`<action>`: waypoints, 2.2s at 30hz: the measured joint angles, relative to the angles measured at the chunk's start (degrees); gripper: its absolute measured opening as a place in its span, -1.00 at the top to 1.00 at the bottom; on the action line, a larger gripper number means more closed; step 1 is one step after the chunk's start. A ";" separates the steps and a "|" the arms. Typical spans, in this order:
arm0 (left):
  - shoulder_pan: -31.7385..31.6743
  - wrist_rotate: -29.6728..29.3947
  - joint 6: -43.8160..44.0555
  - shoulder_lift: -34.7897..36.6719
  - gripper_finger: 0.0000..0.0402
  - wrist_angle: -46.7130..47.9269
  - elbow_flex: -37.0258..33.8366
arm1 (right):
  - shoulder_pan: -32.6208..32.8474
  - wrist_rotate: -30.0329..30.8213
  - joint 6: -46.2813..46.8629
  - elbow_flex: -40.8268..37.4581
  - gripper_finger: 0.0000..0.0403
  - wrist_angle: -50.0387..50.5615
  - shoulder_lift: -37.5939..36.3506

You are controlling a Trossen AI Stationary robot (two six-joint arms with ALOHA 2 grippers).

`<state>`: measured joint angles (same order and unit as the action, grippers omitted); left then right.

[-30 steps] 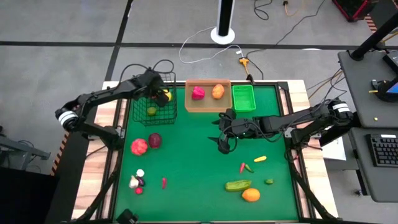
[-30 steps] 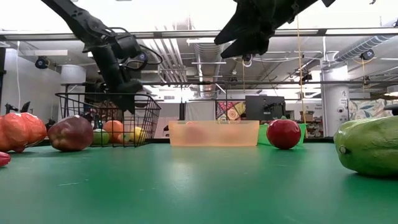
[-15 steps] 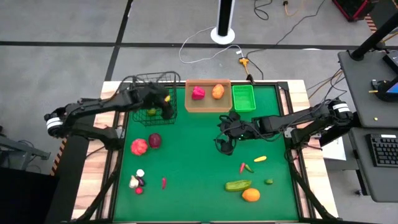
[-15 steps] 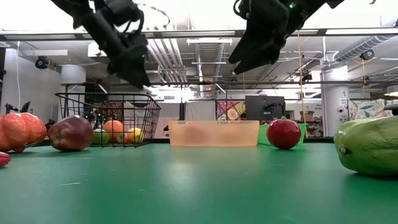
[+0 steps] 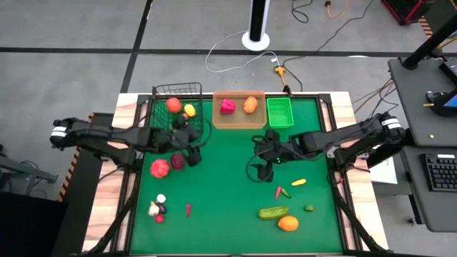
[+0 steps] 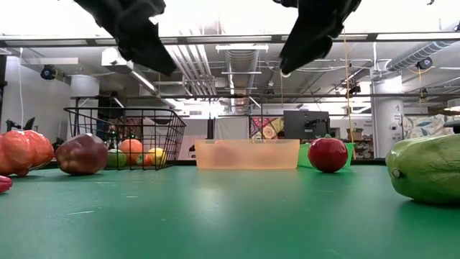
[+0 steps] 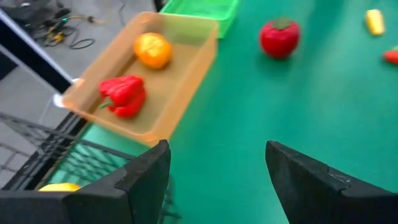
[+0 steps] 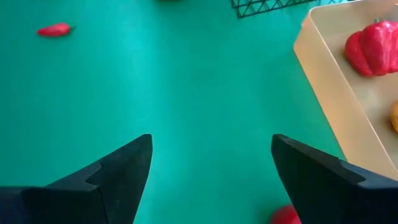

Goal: Sort produce into baskets
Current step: Put the green cucumber into the orange bin

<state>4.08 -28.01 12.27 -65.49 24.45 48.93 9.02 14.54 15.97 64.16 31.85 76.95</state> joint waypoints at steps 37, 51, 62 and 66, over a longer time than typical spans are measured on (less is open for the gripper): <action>6.38 -2.62 2.85 0.15 -0.22 -2.69 0.09 | 16.14 -17.38 14.06 23.00 -0.52 30.75 21.14; 6.38 -2.94 2.84 0.15 -0.22 -2.60 0.11 | 22.62 -17.54 17.72 24.85 -0.63 27.89 29.77; 6.38 -2.97 2.84 0.13 -0.22 -2.60 0.09 | 22.09 -17.33 16.37 23.74 -0.62 26.22 30.64; 6.38 -2.97 3.10 0.13 -0.22 -2.60 0.09 | 22.08 -16.90 16.37 23.54 -0.61 26.20 30.64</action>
<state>10.46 -30.98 15.37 -65.36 21.85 49.01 31.10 -2.36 32.34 87.70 58.06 107.59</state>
